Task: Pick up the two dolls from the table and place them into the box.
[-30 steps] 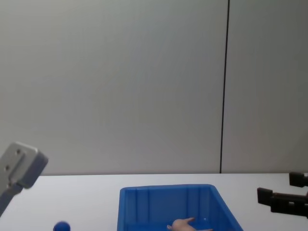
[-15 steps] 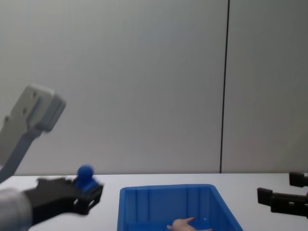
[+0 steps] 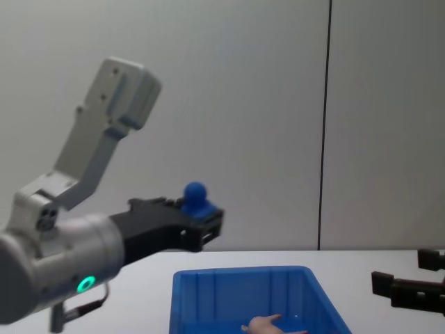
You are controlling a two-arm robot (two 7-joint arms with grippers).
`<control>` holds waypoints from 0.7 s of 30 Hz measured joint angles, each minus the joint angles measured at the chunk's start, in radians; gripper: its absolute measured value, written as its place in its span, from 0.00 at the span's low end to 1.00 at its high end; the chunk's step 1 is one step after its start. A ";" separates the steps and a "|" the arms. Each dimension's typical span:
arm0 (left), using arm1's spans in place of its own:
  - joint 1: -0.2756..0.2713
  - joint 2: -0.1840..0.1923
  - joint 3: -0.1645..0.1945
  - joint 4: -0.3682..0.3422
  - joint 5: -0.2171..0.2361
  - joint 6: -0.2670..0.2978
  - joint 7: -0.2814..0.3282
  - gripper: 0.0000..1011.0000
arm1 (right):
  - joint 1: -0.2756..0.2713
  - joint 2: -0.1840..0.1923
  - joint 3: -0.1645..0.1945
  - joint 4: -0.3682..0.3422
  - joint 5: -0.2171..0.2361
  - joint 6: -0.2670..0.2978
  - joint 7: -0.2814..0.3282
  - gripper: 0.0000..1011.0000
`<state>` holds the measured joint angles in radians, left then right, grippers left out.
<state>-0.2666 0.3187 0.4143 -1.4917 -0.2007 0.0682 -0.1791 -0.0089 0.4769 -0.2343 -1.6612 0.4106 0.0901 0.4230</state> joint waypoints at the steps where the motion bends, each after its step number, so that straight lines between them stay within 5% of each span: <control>1: -0.005 -0.005 0.002 0.002 0.002 -0.003 -0.004 0.48 | 0.000 0.000 0.000 0.000 0.000 0.000 0.000 0.99; 12: -0.031 -0.036 0.015 0.009 0.020 -0.021 -0.033 0.84 | 0.000 0.000 0.000 0.000 0.000 0.000 0.000 0.99; 21: -0.026 -0.026 0.006 -0.014 0.022 -0.046 -0.028 0.99 | 0.000 0.000 0.000 0.000 0.000 0.000 0.000 0.99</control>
<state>-0.2926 0.2924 0.4205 -1.5056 -0.1783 0.0222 -0.2070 -0.0089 0.4769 -0.2343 -1.6612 0.4106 0.0901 0.4229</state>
